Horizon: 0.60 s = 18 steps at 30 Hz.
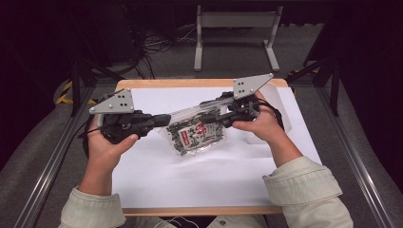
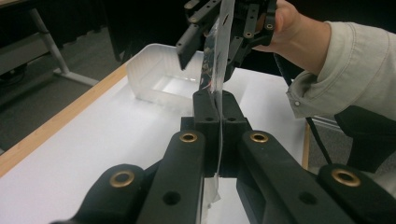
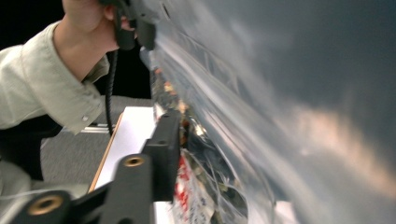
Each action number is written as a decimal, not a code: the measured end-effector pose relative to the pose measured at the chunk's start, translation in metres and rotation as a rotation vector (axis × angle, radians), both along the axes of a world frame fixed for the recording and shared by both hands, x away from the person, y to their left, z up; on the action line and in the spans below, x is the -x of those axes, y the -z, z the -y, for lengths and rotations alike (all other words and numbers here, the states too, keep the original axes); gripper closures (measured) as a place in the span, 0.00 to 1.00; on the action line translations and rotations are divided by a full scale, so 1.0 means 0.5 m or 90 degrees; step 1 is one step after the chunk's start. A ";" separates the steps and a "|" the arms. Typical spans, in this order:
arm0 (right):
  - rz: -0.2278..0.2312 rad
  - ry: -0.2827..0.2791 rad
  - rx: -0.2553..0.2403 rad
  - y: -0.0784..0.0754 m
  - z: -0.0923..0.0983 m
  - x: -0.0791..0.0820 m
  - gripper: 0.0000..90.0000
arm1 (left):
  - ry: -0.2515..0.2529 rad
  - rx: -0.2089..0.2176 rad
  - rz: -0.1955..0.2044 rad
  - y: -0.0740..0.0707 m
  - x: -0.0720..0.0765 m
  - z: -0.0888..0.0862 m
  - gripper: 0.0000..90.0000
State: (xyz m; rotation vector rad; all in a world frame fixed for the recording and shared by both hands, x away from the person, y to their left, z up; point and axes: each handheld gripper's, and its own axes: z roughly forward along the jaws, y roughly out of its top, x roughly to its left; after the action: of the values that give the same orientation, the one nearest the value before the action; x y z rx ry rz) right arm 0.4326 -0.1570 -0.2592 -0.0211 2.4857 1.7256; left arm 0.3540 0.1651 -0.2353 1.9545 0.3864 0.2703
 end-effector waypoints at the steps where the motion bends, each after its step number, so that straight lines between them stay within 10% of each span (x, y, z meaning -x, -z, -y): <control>1: 0.003 -0.008 0.006 0.000 -0.001 0.001 0.70 | -0.001 0.000 -0.001 0.000 0.000 0.000 0.99; 18: 0.000 -0.033 0.035 -0.012 0.004 0.018 0.84 | -0.031 0.028 0.001 0.001 -0.012 -0.005 0.85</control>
State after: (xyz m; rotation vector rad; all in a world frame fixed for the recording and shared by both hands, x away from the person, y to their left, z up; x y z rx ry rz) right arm 0.4239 -0.1591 -0.2533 -0.0908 2.5543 1.6758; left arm 0.3598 0.1678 -0.2360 1.9033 0.4369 0.2924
